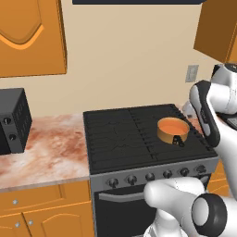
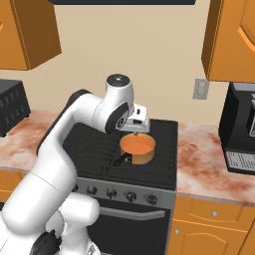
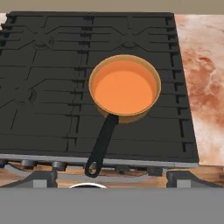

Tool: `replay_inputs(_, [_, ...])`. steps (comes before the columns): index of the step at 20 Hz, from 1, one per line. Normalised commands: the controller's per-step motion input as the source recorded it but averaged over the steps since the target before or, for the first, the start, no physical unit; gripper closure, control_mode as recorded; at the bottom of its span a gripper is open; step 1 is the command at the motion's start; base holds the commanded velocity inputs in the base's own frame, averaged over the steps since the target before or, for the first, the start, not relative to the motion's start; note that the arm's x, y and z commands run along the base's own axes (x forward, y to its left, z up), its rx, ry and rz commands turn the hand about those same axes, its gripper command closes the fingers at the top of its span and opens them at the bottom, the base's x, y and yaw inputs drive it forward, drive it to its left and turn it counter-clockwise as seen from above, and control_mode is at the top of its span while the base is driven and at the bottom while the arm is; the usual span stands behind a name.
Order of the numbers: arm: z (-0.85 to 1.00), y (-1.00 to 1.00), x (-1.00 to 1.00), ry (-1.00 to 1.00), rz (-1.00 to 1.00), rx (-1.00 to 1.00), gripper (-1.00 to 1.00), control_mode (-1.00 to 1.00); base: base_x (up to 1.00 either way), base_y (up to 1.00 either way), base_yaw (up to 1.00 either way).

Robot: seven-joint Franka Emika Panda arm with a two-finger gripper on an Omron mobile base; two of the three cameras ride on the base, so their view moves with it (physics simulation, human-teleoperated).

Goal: Wait until the marinara sauce is simmered to a deep red color and then turn off the stove.

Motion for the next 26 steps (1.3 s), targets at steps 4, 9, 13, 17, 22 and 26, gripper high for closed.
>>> replay_inputs(4, [-0.21, -0.47, 0.0, -0.05, 0.0, 0.0, -1.0, -1.0, 0.0, 0.0, 0.0])
replay_inputs(9, [-0.2, -0.46, 0.0, -0.05, 0.0, 0.0, -1.0, -1.0, 0.0, 0.0, 0.0])
replay_inputs(13, [-0.2, -0.34, 0.0, -0.01, 0.0, 0.0, -1.0, -1.0, 0.0, 0.0, 0.0])
replay_inputs(17, [-0.22, -0.42, 0.0, -0.03, 0.0, 0.01, -1.0, -1.0, 0.0, 0.0, 0.0])
replay_inputs(22, [-0.31, -0.41, 0.0, -0.05, 0.0, 0.0, -1.0, -1.0, 0.0, 0.0, 0.0])
replay_inputs(26, [-0.41, -0.31, 0.0, -0.12, 0.0, 0.0, -1.0, -1.0, 0.0, 0.0, 0.0])
